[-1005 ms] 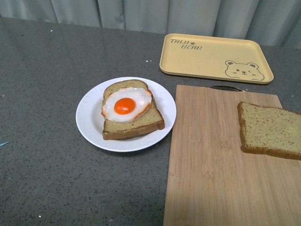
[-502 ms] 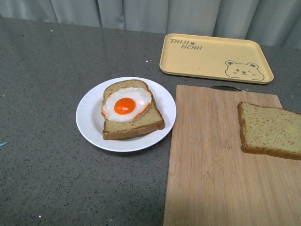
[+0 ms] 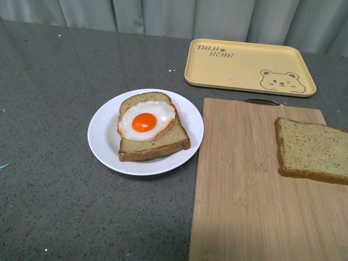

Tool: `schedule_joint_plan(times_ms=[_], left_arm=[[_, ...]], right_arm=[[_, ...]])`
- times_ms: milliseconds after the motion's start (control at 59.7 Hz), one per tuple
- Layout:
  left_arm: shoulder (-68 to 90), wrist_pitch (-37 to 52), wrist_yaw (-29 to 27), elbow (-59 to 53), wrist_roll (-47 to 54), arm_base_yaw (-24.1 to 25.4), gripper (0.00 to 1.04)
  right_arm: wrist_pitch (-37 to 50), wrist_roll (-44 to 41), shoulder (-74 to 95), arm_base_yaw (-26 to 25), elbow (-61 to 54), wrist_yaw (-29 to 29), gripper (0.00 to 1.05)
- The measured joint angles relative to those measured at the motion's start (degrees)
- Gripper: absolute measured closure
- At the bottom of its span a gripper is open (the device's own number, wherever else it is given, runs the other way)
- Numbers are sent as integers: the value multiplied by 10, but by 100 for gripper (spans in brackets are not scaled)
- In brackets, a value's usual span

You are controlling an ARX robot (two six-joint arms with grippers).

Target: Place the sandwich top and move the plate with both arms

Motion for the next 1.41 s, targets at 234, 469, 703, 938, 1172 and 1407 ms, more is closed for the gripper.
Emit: schedule_joint_plan(times_ms=[234, 469, 703, 938, 1172, 1407], left_arm=[[0, 0, 0, 0, 0, 0, 7], [0, 0, 0, 0, 0, 0, 7], [0, 0, 0, 0, 0, 0, 7], [0, 0, 0, 0, 0, 0, 7], [0, 0, 0, 0, 0, 0, 7], [0, 0, 0, 0, 0, 0, 7]], right_arm=[[0, 0, 0, 0, 0, 0, 9], [0, 0, 0, 0, 0, 0, 9], [0, 0, 0, 0, 0, 0, 9], [0, 0, 0, 0, 0, 0, 9], [0, 0, 0, 0, 0, 0, 9], [72, -113, 109, 69, 8, 288, 9]])
